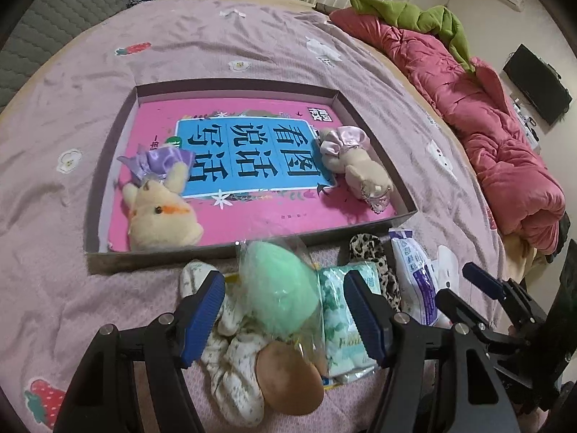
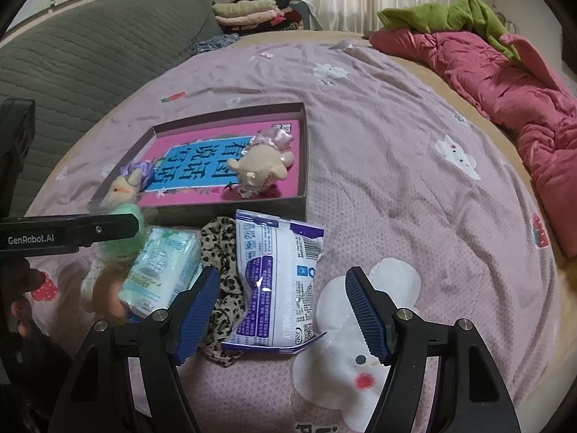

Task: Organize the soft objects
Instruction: 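Grasp the bagged green ball with left tool while right tool grasps the snack bag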

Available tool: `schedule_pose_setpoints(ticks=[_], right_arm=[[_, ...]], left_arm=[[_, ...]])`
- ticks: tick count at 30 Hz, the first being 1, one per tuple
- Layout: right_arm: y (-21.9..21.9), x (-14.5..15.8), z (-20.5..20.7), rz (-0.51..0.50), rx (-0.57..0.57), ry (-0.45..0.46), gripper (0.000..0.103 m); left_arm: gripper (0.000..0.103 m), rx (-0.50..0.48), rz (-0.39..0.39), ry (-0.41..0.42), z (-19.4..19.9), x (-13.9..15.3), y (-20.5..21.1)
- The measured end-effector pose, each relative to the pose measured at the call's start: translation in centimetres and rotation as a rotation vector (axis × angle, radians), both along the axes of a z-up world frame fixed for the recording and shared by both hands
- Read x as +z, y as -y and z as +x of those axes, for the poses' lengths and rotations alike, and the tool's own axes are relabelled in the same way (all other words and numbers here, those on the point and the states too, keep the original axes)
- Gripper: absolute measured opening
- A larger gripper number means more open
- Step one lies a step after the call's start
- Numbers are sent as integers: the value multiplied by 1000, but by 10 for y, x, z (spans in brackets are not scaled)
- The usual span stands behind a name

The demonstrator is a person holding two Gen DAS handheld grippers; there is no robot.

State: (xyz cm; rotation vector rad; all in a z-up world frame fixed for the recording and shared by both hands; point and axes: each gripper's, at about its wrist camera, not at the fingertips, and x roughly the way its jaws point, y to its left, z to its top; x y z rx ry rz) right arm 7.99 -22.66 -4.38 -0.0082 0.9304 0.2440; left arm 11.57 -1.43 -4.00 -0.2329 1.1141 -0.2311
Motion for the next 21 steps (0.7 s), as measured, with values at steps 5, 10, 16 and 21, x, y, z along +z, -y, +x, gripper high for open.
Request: schedule_pose_setpoints(ticks=[5, 10, 16, 21], right_arm=[[0, -15, 8, 13, -12, -44, 74], [-1, -29, 17, 16, -16, -75, 74], [3, -42, 30, 52, -34, -107, 74], [6, -44, 34, 84, -21, -110, 48]], left_arm=[[58, -16, -5, -10, 9, -4, 2], [48, -25, -9, -8, 15, -5, 2], [45, -37, -30, -9, 18, -7, -1], [42, -36, -54, -13, 20, -8, -4]])
